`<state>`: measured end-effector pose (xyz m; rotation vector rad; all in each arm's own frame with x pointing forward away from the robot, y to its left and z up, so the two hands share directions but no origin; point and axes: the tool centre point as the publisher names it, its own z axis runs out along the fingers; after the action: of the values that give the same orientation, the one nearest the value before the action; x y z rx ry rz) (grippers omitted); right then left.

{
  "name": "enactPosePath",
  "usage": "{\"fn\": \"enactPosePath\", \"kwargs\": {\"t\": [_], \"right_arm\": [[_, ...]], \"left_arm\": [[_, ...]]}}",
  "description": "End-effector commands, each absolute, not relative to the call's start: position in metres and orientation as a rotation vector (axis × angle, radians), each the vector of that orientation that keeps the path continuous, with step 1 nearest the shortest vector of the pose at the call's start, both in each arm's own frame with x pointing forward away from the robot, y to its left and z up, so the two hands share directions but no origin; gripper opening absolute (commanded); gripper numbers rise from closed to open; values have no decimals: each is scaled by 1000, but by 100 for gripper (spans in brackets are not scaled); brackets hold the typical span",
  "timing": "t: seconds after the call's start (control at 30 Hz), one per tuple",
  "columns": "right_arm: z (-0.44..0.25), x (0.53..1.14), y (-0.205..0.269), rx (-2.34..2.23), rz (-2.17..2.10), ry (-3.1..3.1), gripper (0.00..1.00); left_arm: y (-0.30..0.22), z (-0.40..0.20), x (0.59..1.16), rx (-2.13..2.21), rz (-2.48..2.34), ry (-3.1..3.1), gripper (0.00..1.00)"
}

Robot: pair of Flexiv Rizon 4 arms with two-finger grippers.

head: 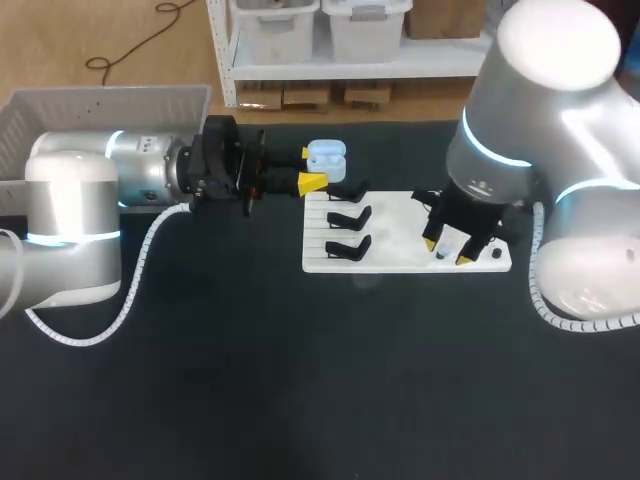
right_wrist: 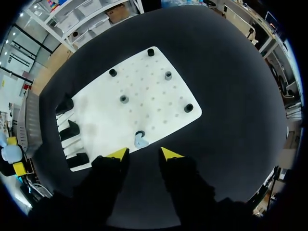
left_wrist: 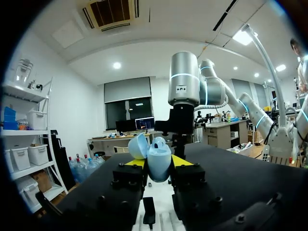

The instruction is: Pick up each earbud case from the left stands, insert the matching earbuds, close the lid, and place the case in the box.

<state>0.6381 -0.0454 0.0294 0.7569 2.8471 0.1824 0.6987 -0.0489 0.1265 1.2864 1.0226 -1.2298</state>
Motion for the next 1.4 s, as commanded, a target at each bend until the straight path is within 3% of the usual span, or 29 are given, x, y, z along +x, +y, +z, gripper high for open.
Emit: {"fn": "enactPosePath", "kwargs": {"t": [0.03, 1.23, 1.3, 1.4], "right_arm": [[25, 641, -45, 771, 169, 2844, 38], [14, 654, -46, 732, 158, 2854, 21], [14, 653, -46, 732, 157, 2855, 19], [14, 653, -46, 734, 156, 2856, 0]], "left_arm": [[-49, 126, 698, 1284, -1226, 1021, 0], [-49, 126, 698, 1284, -1226, 1021, 0], [-49, 126, 698, 1284, -1226, 1021, 0], [-49, 126, 698, 1284, -1226, 1021, 0]]}}
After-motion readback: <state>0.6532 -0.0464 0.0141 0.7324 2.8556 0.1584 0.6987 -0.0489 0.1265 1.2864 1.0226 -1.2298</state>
